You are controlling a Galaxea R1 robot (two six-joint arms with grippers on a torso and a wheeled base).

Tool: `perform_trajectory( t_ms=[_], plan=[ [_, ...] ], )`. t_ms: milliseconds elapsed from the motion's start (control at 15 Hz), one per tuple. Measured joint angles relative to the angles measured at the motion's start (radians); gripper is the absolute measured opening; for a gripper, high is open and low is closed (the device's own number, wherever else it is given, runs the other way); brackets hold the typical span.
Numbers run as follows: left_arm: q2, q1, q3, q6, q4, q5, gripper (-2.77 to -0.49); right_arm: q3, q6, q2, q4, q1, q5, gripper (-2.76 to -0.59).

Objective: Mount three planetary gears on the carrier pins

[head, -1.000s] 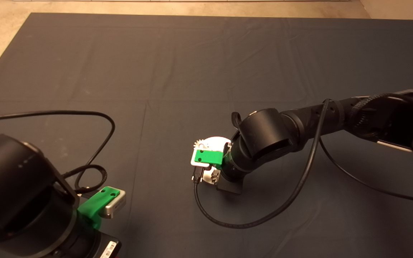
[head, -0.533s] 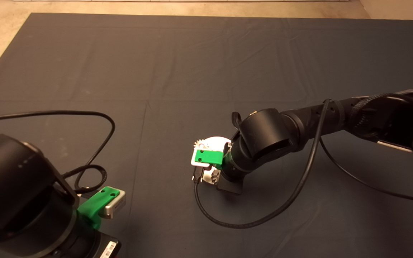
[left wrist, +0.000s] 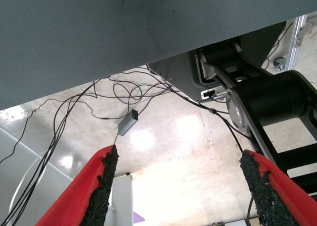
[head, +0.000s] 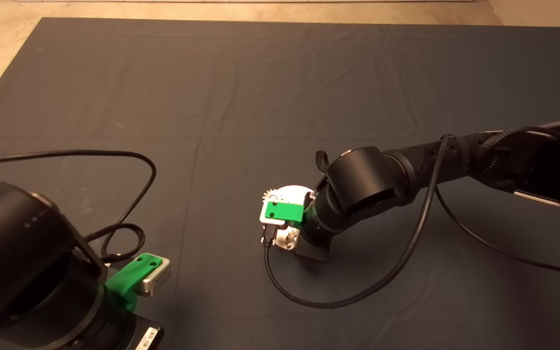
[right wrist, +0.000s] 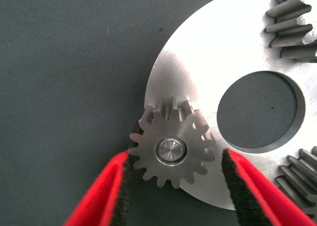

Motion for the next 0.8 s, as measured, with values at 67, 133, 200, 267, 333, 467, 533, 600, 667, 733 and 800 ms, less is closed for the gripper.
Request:
perform_trajectory(
  t_ms=[67,133,200,267,333,467,533,600,667,733,800],
  plan=[
    [0.000,0.002,0.000,0.001,0.000,0.000,-1.51,0.006,0.001,-0.006,0.007,0.013,0.002,-1.95],
    [0.000,0.005,0.000,0.008,0.000,0.000,-1.51,0.016,0.006,-0.019,0.027,0.046,0.004,-1.89],
    [-0.003,0.005,0.000,0.013,0.001,0.000,-1.51,0.029,0.018,-0.045,0.059,0.099,0.008,-1.78],
    [-0.013,0.005,0.000,0.015,0.002,0.000,-1.51,0.049,0.052,-0.091,0.086,0.160,0.009,-1.76],
    [-0.027,0.005,0.000,0.015,0.003,0.000,-1.51,0.073,0.100,-0.157,0.103,0.203,0.009,-1.75],
    [-0.054,0.005,0.000,0.020,0.005,0.000,-1.36,0.146,0.217,-0.341,0.162,0.220,0.009,-1.60],
    [-0.075,0.005,0.000,0.031,0.006,-0.001,-1.36,0.196,0.279,-0.454,0.195,0.217,0.005,-1.60],
    [-0.109,0.005,0.000,0.042,0.007,-0.001,-1.36,0.252,0.340,-0.566,0.218,0.219,0.000,-1.60],
    [-0.163,0.005,0.000,0.050,0.007,-0.003,-1.36,0.312,0.409,-0.695,0.252,0.221,-0.004,-1.54],
    [-0.233,0.005,0.000,0.072,0.008,-0.005,-1.36,0.357,0.461,-0.815,0.283,0.223,-0.003,-1.50],
    [-0.305,0.005,0.000,0.101,0.008,-0.003,-1.36,0.390,0.504,-0.941,0.310,0.223,-0.003,-1.49]
  ],
)
